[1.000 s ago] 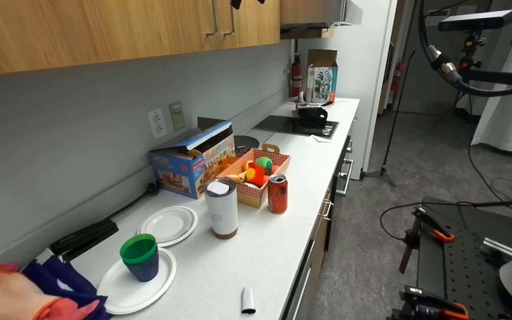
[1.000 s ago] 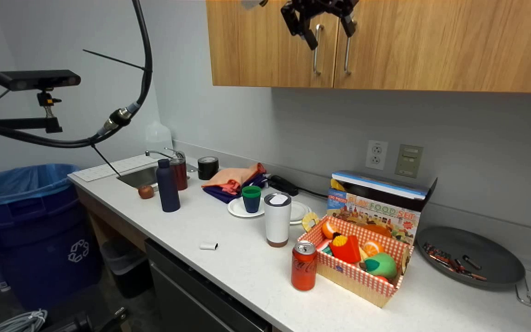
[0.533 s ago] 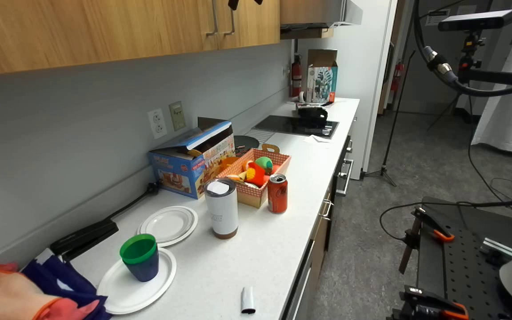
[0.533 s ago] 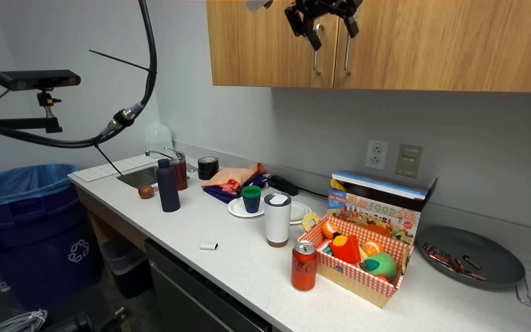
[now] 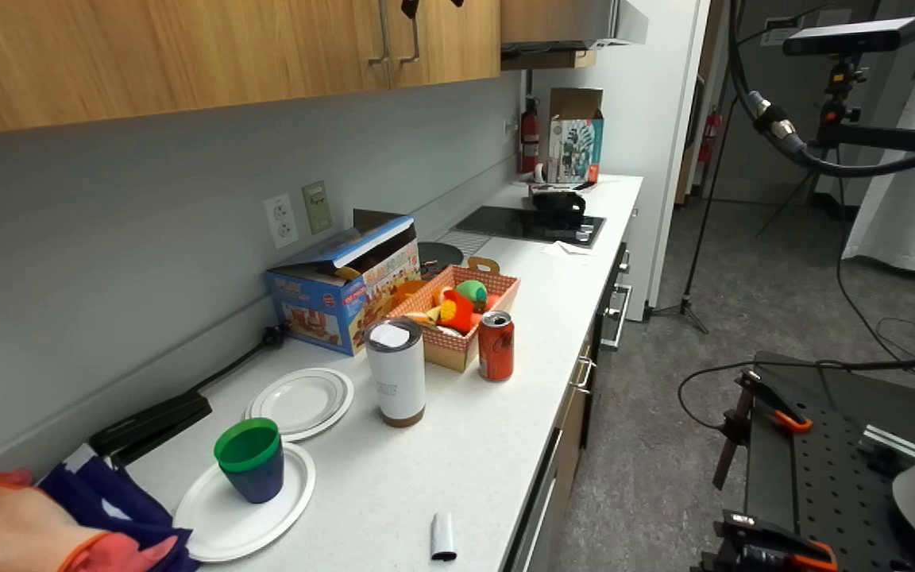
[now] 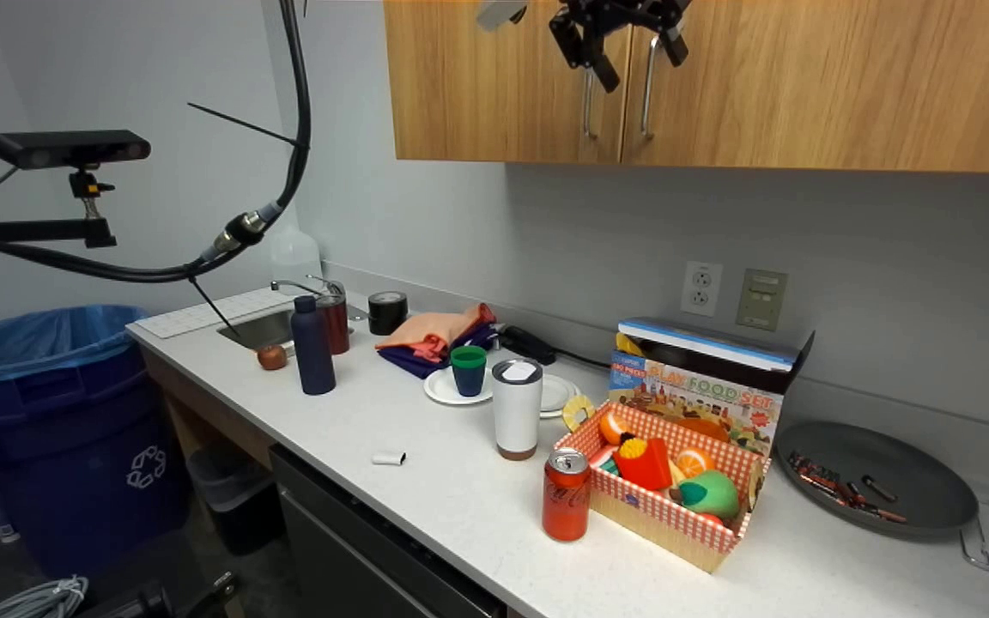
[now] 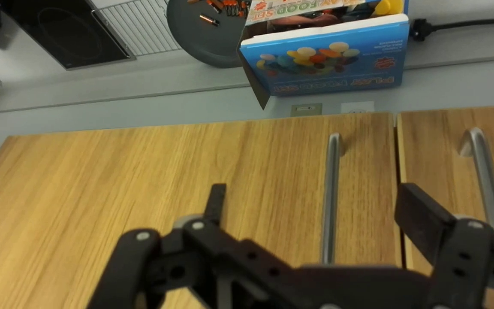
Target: Open the right door of the cabinet
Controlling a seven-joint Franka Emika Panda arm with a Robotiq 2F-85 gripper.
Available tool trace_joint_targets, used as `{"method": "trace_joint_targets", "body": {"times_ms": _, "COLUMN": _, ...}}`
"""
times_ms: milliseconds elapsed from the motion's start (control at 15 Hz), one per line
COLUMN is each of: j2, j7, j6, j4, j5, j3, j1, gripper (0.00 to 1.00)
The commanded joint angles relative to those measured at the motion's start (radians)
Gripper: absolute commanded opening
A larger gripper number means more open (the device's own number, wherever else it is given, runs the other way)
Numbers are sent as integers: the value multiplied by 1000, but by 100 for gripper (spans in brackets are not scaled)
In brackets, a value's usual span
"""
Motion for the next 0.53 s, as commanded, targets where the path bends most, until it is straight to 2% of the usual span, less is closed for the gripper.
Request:
{"method": "trace_joint_targets", "body": {"times_ms": 0, "j2": 52, "j7": 59, "j6": 14, "j4": 81, "j5": -55, "j3": -16, "j1": 3, "gripper": 100}}
{"method": "trace_joint_targets", "body": {"times_ms": 467, "j2": 116, "j7": 100, "j6": -2, "j4": 139, "j5": -64, "j3": -48, "j1": 12, "gripper": 100}}
